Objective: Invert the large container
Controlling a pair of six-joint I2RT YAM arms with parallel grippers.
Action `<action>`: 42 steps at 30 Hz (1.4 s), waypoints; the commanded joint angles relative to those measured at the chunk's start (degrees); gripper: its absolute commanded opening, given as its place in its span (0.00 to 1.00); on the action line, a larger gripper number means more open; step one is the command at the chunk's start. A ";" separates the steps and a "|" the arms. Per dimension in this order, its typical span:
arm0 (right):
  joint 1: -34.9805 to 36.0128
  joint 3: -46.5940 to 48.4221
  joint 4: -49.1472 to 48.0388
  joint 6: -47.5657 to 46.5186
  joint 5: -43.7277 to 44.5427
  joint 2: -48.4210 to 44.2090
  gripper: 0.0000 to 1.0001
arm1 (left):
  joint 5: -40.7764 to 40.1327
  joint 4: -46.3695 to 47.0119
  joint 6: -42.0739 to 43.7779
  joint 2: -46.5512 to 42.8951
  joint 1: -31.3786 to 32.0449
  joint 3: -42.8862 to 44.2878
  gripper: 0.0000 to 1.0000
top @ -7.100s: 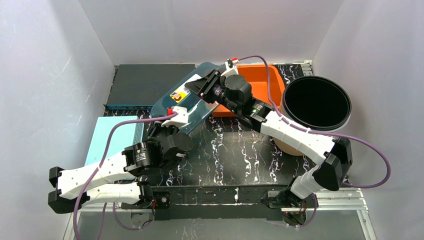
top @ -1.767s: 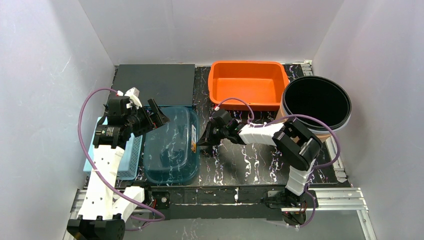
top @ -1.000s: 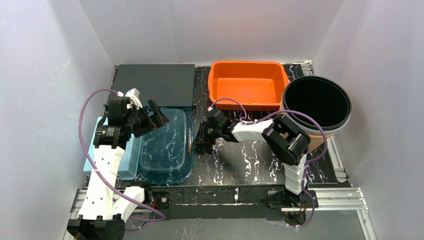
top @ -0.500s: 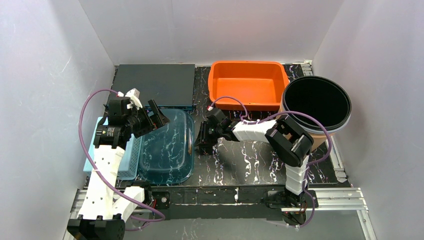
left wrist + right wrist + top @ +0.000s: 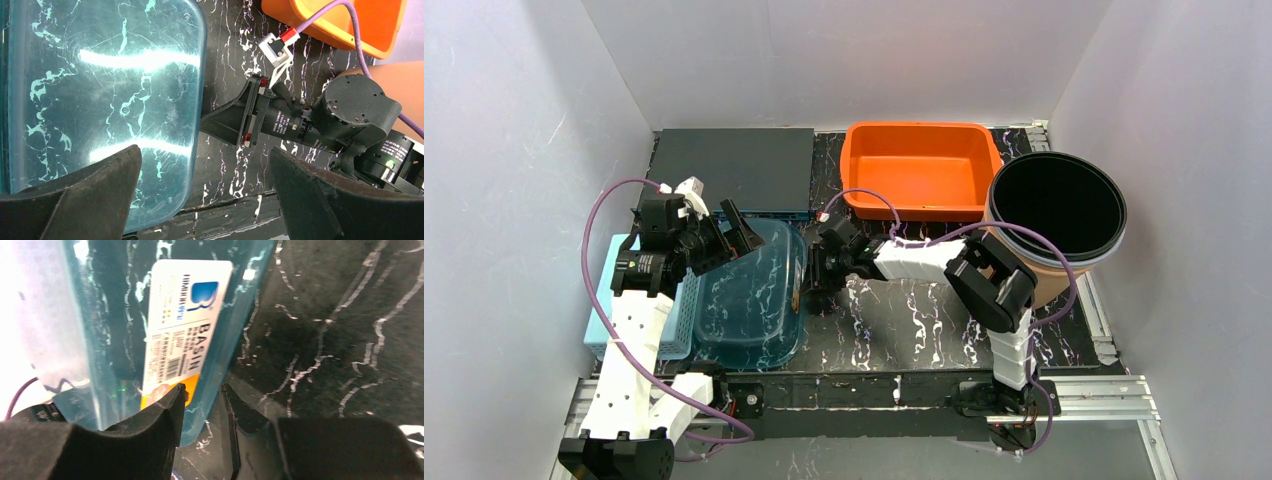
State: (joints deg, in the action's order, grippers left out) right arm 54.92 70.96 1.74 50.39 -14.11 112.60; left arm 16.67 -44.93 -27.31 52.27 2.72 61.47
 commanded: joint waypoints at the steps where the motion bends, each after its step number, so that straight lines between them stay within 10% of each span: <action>1: -0.84 2.08 6.54 -4.95 6.63 -3.76 0.40 | 1.21 -0.43 0.06 -0.97 -0.34 -0.34 0.98; 21: -8.75 5.56 34.64 -25.69 55.12 -10.39 0.98 | 3.02 0.59 -0.46 -0.43 -0.28 -0.92 0.98; 42: -18.10 -4.25 39.73 -29.19 68.73 -16.62 0.99 | 3.75 1.49 -0.90 -0.04 -0.30 -1.23 0.98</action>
State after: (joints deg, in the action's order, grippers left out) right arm 37.45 67.96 39.31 20.78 49.95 99.57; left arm 18.96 -43.62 -28.21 52.31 2.72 60.45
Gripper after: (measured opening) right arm 0.984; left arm 0.980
